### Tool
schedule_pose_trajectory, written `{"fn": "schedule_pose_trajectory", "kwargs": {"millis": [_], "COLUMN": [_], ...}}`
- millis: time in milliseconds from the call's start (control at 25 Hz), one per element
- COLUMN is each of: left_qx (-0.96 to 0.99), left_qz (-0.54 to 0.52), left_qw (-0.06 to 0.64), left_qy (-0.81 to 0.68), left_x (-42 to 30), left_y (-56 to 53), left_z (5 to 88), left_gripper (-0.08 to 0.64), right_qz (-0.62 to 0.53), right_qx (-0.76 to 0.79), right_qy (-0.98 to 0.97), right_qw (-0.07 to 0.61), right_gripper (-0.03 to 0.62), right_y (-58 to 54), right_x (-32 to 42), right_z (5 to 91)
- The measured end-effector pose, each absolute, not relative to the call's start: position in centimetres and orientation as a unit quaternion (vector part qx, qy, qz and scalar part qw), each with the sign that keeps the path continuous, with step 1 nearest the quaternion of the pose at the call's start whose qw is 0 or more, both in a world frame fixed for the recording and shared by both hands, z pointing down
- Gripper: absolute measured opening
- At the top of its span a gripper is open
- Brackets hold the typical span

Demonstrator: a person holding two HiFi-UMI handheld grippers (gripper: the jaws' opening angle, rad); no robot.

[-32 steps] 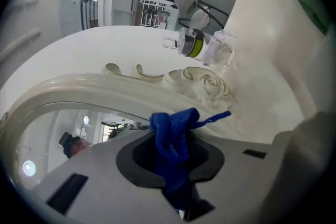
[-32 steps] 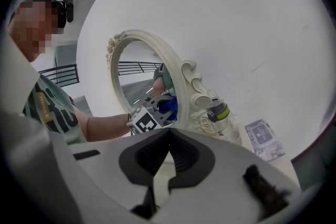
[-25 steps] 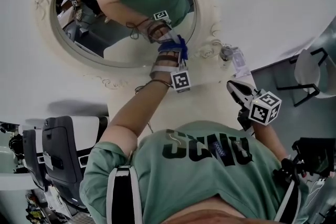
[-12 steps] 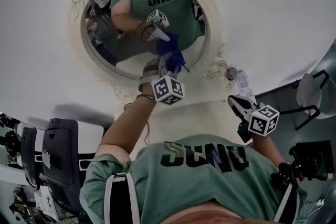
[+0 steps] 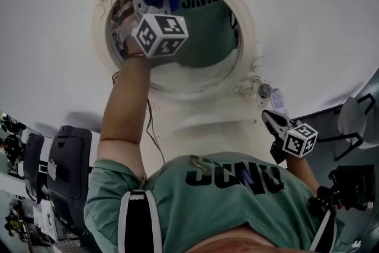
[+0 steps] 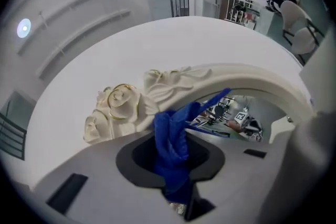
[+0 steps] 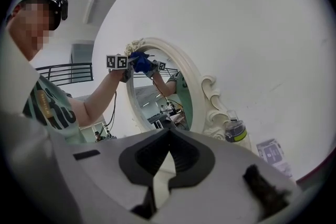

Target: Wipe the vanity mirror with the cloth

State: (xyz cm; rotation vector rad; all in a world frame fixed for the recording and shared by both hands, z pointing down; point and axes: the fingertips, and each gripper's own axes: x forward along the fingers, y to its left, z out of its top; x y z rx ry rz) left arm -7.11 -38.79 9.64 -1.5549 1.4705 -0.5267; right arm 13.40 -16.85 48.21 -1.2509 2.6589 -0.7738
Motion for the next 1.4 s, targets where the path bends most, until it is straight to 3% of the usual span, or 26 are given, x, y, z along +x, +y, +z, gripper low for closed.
{"fn": "schedule_pose_trajectory", "kwargs": {"millis": [280,520,760,920,1160,1400], "left_qx": [-0.629,-0.62,-0.599,-0.599,-0.585,-0.56], "left_qz": [-0.185,-0.189,-0.266,-0.312,-0.432,-0.599], "left_qw": [0.44,0.487,0.575,0.597,0.601,0.507], "left_qy": [0.614,0.585,0.489,0.432,0.333,0.266], "left_x": [-5.7,0.6,9.4,14.4,12.8,0.6], "left_y": [-38.9,-38.6,-39.5,-38.7,-37.1,-36.5], "left_z": [9.5,12.2,22.3,30.5,45.9,61.7], "left_gripper": [0.084,0.08,0.072,0.067,0.067,0.064], "right_qz": [-0.261,-0.264,-0.283,-0.3,-0.306,-0.31], "right_qx": [-0.422,-0.424,-0.439,-0.441,-0.433,-0.435], "right_qy": [0.867,0.865,0.852,0.844,0.846,0.843], "right_qw": [0.05,0.047,0.048,0.054,0.054,0.058], "right_gripper": [0.008,0.008,0.008,0.008,0.008,0.008], "right_y": [-16.7,-17.0,-17.4,-16.8,-16.1,-16.0], "right_x": [14.3,14.0,16.8,19.3,19.5,19.4], "right_z": [48.7,49.6,51.0,52.6,53.8,53.9]}}
